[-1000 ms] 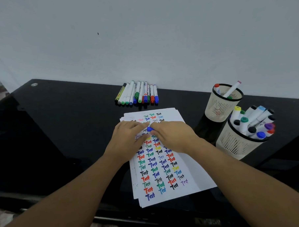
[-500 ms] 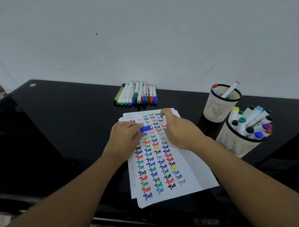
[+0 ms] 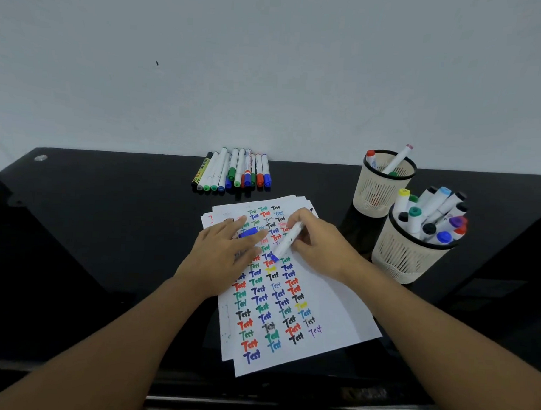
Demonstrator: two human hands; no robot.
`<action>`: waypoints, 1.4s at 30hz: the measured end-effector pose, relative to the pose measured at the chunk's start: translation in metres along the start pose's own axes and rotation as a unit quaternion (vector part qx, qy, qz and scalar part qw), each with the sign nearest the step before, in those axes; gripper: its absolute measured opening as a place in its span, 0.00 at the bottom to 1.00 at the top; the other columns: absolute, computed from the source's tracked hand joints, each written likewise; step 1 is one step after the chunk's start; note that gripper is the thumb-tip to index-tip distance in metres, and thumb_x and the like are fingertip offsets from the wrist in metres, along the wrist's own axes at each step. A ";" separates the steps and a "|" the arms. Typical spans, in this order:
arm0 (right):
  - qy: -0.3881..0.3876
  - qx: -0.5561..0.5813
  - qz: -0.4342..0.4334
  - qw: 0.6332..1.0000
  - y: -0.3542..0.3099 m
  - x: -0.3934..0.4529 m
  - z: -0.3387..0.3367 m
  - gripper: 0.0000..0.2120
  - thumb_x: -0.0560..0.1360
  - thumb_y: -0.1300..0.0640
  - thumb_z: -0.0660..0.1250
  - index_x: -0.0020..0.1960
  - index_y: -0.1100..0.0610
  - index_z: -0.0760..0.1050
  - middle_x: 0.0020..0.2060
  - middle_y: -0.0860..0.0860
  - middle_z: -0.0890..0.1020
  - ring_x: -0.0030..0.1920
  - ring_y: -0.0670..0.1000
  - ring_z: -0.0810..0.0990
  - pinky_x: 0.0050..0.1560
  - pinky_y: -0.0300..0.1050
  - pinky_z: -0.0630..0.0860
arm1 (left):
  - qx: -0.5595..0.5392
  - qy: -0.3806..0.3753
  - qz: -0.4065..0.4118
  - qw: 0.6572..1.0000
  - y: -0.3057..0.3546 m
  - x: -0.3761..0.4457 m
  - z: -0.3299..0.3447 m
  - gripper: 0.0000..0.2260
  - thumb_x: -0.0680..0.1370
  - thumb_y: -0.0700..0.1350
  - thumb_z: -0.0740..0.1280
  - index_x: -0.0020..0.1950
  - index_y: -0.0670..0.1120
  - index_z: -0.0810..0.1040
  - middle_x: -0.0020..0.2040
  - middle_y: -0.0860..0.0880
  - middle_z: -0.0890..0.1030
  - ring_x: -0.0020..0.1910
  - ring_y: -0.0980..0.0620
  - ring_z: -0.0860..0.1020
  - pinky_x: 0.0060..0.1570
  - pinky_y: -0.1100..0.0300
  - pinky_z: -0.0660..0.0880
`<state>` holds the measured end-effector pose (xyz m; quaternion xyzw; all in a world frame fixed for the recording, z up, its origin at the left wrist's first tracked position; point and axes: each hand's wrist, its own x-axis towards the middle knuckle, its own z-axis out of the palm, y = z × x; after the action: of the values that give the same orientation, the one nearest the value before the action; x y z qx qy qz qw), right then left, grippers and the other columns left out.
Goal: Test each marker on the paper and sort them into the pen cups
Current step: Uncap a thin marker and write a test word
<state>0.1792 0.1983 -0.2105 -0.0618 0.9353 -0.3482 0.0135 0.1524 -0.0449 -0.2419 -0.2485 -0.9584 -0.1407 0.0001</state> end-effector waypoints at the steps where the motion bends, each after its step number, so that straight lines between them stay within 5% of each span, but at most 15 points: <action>1: 0.018 -0.004 -0.011 1.000 0.001 -0.001 0.003 0.10 0.84 0.55 0.65 0.61 0.42 0.70 0.46 0.47 0.81 0.44 0.51 0.81 0.47 0.57 0.81 | 0.002 -0.006 -0.002 1.000 0.000 0.001 -0.001 0.20 0.82 0.67 0.49 0.75 0.74 0.58 0.83 0.56 0.55 0.82 0.51 0.50 0.78 0.46 0.49; 6: 0.091 0.086 -0.007 0.992 -0.004 -0.007 0.006 0.17 0.84 0.39 0.58 0.68 0.43 0.74 0.39 0.48 0.81 0.37 0.46 0.76 0.41 0.48 0.75 | -0.004 -0.018 -0.026 0.999 0.004 0.001 -0.004 0.26 0.79 0.71 0.50 0.77 0.69 0.62 0.82 0.58 0.56 0.81 0.54 0.51 0.77 0.47 0.49; 9: 0.149 0.142 0.011 0.979 -0.007 -0.009 0.008 0.13 0.83 0.42 0.64 0.52 0.50 0.80 0.37 0.54 0.80 0.36 0.47 0.74 0.41 0.48 0.74 | -0.008 -0.010 -0.043 0.999 0.005 0.002 -0.005 0.28 0.79 0.72 0.52 0.78 0.65 0.64 0.82 0.59 0.57 0.81 0.55 0.52 0.78 0.48 0.50; 14: 0.170 0.212 0.059 0.961 -0.002 -0.013 0.014 0.05 0.81 0.48 0.70 0.50 0.49 0.80 0.42 0.47 0.85 0.45 0.49 0.85 0.52 0.53 0.83 | 0.010 -0.002 -0.065 0.998 0.003 0.002 -0.004 0.33 0.76 0.75 0.48 0.78 0.64 0.64 0.81 0.58 0.59 0.80 0.53 0.55 0.79 0.47 0.52; 20: 0.144 0.197 0.103 0.964 -0.006 -0.011 0.016 0.22 0.81 0.41 0.66 0.49 0.61 0.80 0.44 0.59 0.84 0.47 0.59 0.83 0.52 0.58 0.80 | 0.010 -0.002 -0.070 0.997 0.003 0.001 -0.004 0.32 0.77 0.74 0.51 0.78 0.63 0.65 0.81 0.57 0.60 0.80 0.53 0.55 0.78 0.47 0.51; 24: 0.131 0.190 0.083 0.969 -0.003 -0.006 0.009 0.11 0.83 0.47 0.67 0.57 0.54 0.77 0.45 0.52 0.83 0.45 0.49 0.81 0.48 0.50 0.79 | 0.010 -0.008 -0.070 0.997 0.005 0.002 -0.005 0.32 0.77 0.73 0.52 0.78 0.63 0.64 0.81 0.57 0.59 0.80 0.53 0.55 0.78 0.47 0.51; 27: 0.120 0.183 0.072 0.973 0.003 -0.009 0.013 0.08 0.83 0.48 0.68 0.54 0.52 0.78 0.45 0.46 0.81 0.44 0.46 0.79 0.46 0.44 0.77 | 0.010 -0.005 -0.072 0.997 0.003 0.002 -0.004 0.35 0.75 0.76 0.50 0.78 0.64 0.65 0.81 0.58 0.59 0.80 0.54 0.55 0.78 0.47 0.51; 32: 0.109 0.179 0.093 0.973 0.004 -0.011 0.016 0.14 0.84 0.46 0.65 0.47 0.55 0.80 0.47 0.46 0.82 0.49 0.51 0.82 0.57 0.55 0.80 | 0.003 -0.011 -0.074 0.997 0.004 0.001 -0.005 0.39 0.71 0.78 0.47 0.78 0.63 0.64 0.81 0.58 0.59 0.80 0.53 0.55 0.78 0.46 0.51; 42: 0.101 0.141 0.114 0.978 -0.001 -0.008 0.016 0.15 0.83 0.43 0.64 0.53 0.54 0.80 0.46 0.50 0.83 0.49 0.53 0.83 0.56 0.62 0.81 | 0.007 -0.015 -0.078 0.997 0.009 0.001 -0.008 0.37 0.73 0.77 0.48 0.79 0.63 0.64 0.82 0.57 0.58 0.80 0.53 0.54 0.78 0.47 0.50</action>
<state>0.1880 0.1878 -0.2222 0.0827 0.8742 -0.4773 -0.0326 0.1553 -0.0395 -0.2319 -0.1755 -0.9757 -0.1293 -0.0238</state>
